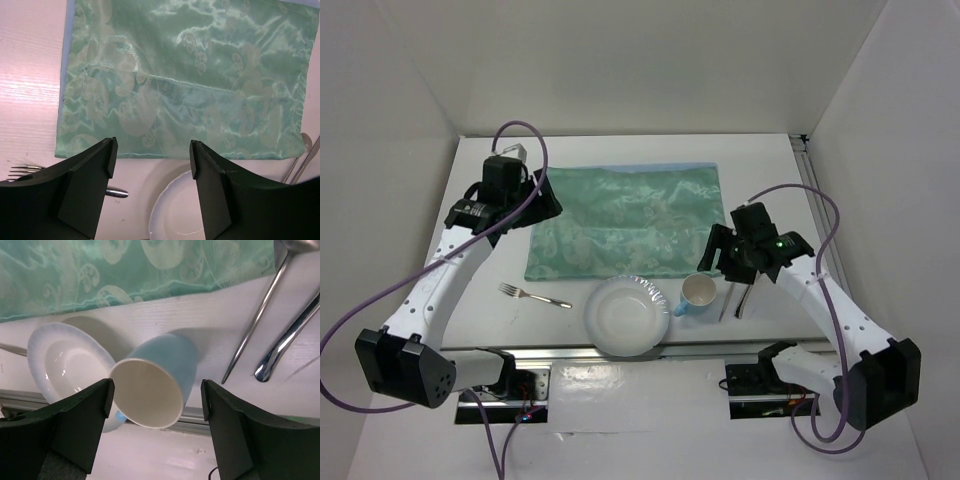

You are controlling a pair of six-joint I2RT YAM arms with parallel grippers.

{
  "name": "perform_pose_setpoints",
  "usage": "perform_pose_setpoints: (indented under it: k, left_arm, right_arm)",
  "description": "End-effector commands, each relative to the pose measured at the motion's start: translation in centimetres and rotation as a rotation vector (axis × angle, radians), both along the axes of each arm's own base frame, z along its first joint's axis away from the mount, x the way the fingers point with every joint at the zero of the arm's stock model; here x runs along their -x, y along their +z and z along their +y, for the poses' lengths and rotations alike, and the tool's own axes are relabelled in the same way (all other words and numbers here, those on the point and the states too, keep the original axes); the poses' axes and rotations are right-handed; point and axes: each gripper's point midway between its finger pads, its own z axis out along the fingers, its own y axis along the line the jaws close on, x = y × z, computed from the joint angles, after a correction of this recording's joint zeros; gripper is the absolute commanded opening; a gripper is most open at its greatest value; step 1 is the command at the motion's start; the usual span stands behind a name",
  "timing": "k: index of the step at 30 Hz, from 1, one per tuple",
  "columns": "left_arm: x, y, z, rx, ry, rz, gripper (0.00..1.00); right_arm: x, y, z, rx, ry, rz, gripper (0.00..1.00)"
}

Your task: Set the dinner table for one person

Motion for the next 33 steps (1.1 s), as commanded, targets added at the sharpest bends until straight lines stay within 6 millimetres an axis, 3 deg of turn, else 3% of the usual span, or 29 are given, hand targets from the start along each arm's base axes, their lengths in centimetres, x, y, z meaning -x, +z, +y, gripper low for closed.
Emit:
perform_pose_setpoints:
  k: [1,5,11,15,21,22,23,26,27,30,31,33]
  left_arm:
    - [-0.2,0.1,-0.5,0.006,-0.023,-0.012,0.77]
    - [-0.3,-0.3,-0.5,-0.006,-0.03,0.005,0.76]
    - [-0.2,-1.0,-0.6,-0.009,-0.048,0.023,0.74]
    - [-0.3,-1.6,-0.8,-0.005,-0.055,0.035,0.74]
    - [-0.4,-2.2,-1.3,-0.009,-0.077,0.053,0.73]
    - [-0.4,-2.2,-1.3,-0.009,-0.077,0.053,0.73]
    - [-0.6,-2.0,-1.3,-0.008,-0.077,0.044,0.73]
    - [-0.9,-1.3,-1.8,0.007,-0.091,0.031,0.73]
    - [-1.0,-1.4,-1.8,0.006,-0.091,0.04,0.73]
    - [-1.0,-1.1,-1.5,0.001,-0.072,0.041,0.73]
    - [-1.1,-0.4,-1.3,0.001,-0.053,0.02,0.73]
    - [-1.2,0.1,-0.8,-0.008,-0.035,-0.016,0.73]
  right_arm:
    - [0.9,-1.1,-0.5,0.035,-0.1,0.089,0.81]
    - [3.1,-3.9,0.0,0.022,-0.119,0.185,0.78]
    - [3.8,-5.1,0.0,0.021,-0.142,0.219,0.71]
    - [4.2,-6.1,0.0,0.034,-0.155,0.227,0.6]
    - [3.9,-6.3,0.0,0.047,-0.158,0.202,0.33]
    - [3.5,-5.9,0.1,0.044,-0.171,0.189,0.27]
    - [3.5,-5.7,0.0,0.054,-0.177,0.183,0.14]
    - [3.0,-3.8,-0.5,0.09,-0.198,0.143,0.0]
    - [2.1,-2.0,-0.6,0.086,-0.213,0.092,0.0]
    - [1.6,0.4,-1.0,0.132,-0.188,0.059,0.0]
    - [0.4,2.1,-0.6,0.136,-0.17,0.023,0.0]
    - [-0.8,3.5,-0.8,0.19,-0.13,0.002,0.0]
